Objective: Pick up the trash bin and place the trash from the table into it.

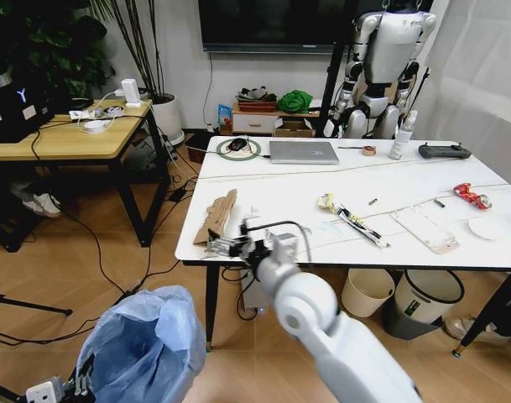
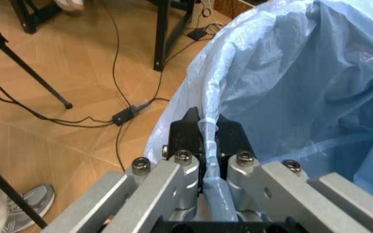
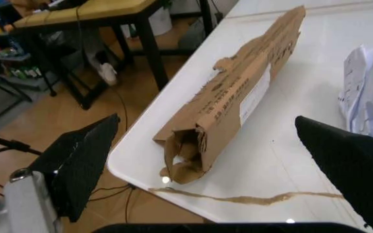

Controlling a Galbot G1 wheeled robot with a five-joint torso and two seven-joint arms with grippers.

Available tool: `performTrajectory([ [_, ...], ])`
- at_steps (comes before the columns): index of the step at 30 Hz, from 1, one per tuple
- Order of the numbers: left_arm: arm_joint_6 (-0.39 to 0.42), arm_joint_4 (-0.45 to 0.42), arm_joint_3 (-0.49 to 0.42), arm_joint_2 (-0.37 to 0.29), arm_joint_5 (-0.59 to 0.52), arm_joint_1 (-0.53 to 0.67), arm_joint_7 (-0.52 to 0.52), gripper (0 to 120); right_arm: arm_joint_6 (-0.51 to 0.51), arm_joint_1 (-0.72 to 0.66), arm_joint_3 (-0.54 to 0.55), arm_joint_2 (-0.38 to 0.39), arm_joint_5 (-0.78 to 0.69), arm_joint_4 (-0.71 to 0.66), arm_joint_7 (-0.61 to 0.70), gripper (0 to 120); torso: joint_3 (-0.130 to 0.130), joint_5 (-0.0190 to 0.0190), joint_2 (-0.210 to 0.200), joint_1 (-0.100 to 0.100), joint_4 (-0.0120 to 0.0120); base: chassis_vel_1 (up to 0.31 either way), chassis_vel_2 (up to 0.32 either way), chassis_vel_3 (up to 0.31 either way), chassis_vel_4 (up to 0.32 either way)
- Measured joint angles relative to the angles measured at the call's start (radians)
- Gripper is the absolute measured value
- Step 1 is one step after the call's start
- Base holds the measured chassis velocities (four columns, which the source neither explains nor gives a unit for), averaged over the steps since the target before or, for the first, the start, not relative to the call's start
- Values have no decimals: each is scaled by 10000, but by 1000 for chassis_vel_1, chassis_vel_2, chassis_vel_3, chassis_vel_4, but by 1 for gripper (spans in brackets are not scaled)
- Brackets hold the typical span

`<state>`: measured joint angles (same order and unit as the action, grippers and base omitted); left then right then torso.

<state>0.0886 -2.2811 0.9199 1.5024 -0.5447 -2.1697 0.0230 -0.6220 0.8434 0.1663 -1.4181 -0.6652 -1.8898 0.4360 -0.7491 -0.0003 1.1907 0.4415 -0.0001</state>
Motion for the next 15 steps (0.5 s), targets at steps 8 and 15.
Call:
performTrajectory([
  [8,-35,-108,-137,72,146,47,-1,0,4,-419,-215,-641,-119,888,72,100,4,3,-7,-4,-1,0,0,0,0],
  [15,-36,-144,-343,77,300,113,-10,0,145,-598,-204,-1033,-260,1468,51,84,6,2,-11,-6,0,0,0,0,0],
])
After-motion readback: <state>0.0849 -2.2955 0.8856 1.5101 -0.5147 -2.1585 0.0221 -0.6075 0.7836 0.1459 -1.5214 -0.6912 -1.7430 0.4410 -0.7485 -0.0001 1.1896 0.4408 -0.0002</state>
